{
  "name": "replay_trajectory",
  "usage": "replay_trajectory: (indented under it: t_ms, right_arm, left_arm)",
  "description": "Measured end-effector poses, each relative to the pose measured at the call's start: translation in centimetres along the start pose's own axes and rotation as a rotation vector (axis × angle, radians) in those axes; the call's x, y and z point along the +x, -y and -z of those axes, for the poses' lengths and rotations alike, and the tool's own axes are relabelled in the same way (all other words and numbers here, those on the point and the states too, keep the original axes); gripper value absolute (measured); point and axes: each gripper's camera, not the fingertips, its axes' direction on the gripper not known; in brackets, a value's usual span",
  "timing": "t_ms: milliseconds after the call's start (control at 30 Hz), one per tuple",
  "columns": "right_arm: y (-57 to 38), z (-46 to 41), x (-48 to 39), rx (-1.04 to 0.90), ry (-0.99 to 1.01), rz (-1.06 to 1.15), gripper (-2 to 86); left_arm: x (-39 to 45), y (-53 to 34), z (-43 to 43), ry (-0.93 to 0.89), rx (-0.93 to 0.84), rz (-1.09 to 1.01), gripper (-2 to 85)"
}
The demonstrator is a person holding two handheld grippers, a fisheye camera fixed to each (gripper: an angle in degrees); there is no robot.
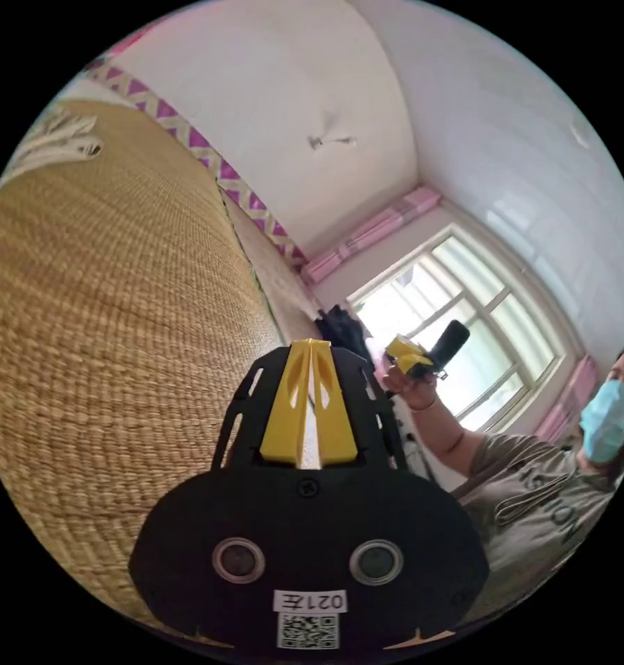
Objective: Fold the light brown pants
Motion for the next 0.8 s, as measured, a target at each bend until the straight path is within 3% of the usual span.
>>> replay_trajectory:
  t_ms: [67,200,400,600,800]
  right_arm:
    - [8.2,-1.5,-0.1,-0.01,-0.01,0.076,9.4]
    - [25.3,-5.0,1.3,-0.1,-0.083,0.24,9.7]
    - [41.5,-10.2,5.0,-0.176,-0.214,0.436,12.9]
    - [49.8,-13.6,4.1,-0.305,-0.354,0.851,15.4]
    - [56.8,-9.5,4.9,-0.265,-0.366,0.969,12.0]
  left_arm:
    - [-0.9,-1.2,2.0,-0.153,0.022,-0.01,-0.9]
    - [-0.5,-5.5,9.0,-0.41,0.315,-0.141,-0.9]
    - [3.1,-11.0,15.5,-0.482,0.506,-0.366,-0.9]
    - [3.1,-14.4,16.4,-0.522,0.503,-0.356,-1.0]
    - [2.7,-17.2,16.3,-0.542,0.508,-0.336,-0.9]
